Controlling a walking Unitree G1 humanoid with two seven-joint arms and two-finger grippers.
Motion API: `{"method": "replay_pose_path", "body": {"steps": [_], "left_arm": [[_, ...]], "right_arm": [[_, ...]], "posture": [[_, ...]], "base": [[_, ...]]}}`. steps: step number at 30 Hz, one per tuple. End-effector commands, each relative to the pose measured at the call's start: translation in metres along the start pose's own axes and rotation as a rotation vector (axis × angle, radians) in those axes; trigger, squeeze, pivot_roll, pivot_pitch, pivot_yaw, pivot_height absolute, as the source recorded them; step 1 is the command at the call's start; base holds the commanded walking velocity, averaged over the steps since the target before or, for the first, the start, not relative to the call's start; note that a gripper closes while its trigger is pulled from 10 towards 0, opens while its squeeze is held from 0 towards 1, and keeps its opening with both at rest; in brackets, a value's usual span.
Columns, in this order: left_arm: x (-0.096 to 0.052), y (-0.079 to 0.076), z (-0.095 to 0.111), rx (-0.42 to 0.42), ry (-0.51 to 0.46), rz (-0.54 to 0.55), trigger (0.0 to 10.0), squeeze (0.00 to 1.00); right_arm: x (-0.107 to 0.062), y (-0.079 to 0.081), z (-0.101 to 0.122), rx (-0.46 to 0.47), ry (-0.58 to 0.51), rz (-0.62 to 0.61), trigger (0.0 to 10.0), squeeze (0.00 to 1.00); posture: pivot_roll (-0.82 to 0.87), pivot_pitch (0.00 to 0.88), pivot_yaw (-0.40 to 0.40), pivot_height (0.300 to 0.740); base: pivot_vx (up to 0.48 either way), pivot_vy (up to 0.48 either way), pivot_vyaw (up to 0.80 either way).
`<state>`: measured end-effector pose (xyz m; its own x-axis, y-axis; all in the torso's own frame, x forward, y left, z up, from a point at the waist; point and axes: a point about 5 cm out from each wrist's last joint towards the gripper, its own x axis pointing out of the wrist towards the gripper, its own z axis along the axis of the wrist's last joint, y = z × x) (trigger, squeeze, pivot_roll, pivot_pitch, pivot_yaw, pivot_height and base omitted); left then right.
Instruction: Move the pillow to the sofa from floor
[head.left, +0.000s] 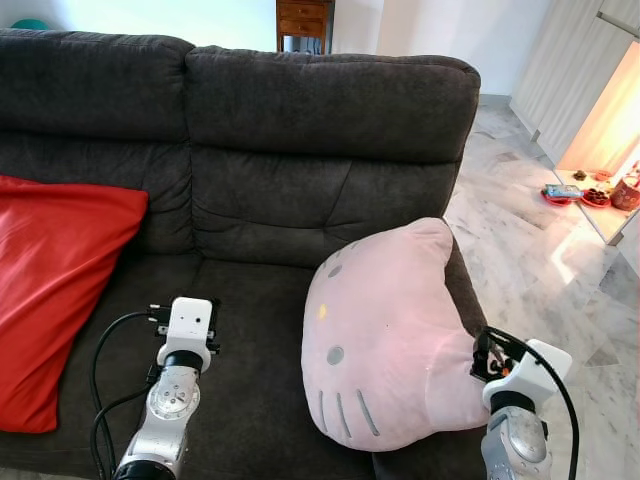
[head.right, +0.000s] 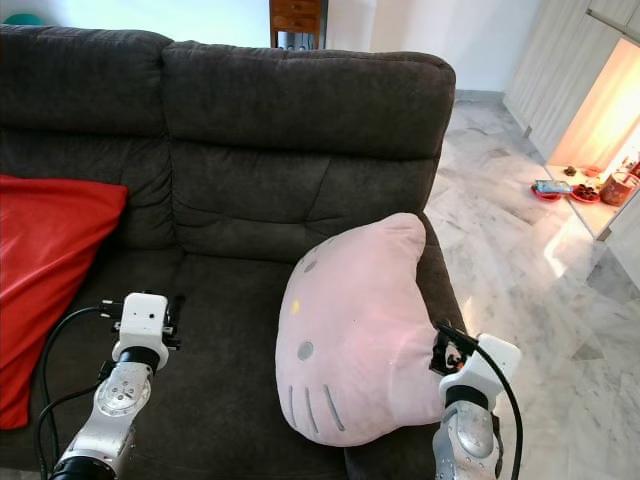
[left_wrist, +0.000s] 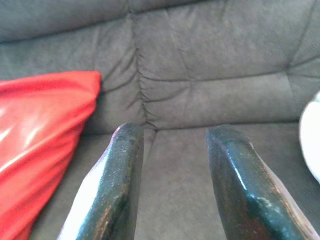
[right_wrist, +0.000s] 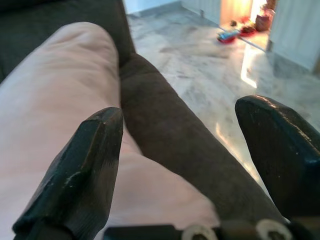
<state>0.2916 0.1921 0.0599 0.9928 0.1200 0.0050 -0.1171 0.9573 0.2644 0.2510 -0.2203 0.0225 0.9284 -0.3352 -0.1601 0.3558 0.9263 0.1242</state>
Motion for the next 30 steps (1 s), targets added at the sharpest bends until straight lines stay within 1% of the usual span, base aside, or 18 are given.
{"method": "replay_pose_path", "body": {"steps": [1,2,7,16,30], "left_arm": [[-0.0003,0.0028,0.0020,0.012,-0.016,0.015,10.0,0.00],[0.0007,0.0018,0.0043,0.008,-0.027,0.017,10.0,0.00],[0.0004,-0.0030,0.0078,0.006,-0.050,-0.003,10.0,0.00],[0.0013,-0.0036,0.0106,-0.002,-0.062,-0.004,10.0,0.00],[0.0010,-0.0060,0.0113,-0.003,-0.067,-0.017,10.0,0.00]], "right_arm": [[0.0010,0.0015,0.0010,-0.023,-0.010,0.015,10.0,0.00],[-0.0002,0.0022,-0.0004,-0.050,-0.011,0.025,10.0,0.00],[-0.0019,0.0021,-0.0014,-0.061,-0.019,0.028,10.0,0.00],[-0.0019,0.0067,-0.0010,-0.055,-0.022,0.036,10.0,0.00],[-0.0016,0.0070,-0.0010,-0.054,-0.023,0.037,10.0,0.00]], "posture": [[0.04,0.000,-0.059,0.740],[0.04,0.000,-0.059,0.740],[0.03,0.000,-0.057,0.740],[0.04,0.000,-0.055,0.740],[0.03,0.000,-0.054,0.740]], "base": [[0.000,0.000,0.00],[0.000,0.000,0.00],[0.000,0.000,0.00],[0.000,0.000,0.00],[-0.253,0.000,0.00]]}}
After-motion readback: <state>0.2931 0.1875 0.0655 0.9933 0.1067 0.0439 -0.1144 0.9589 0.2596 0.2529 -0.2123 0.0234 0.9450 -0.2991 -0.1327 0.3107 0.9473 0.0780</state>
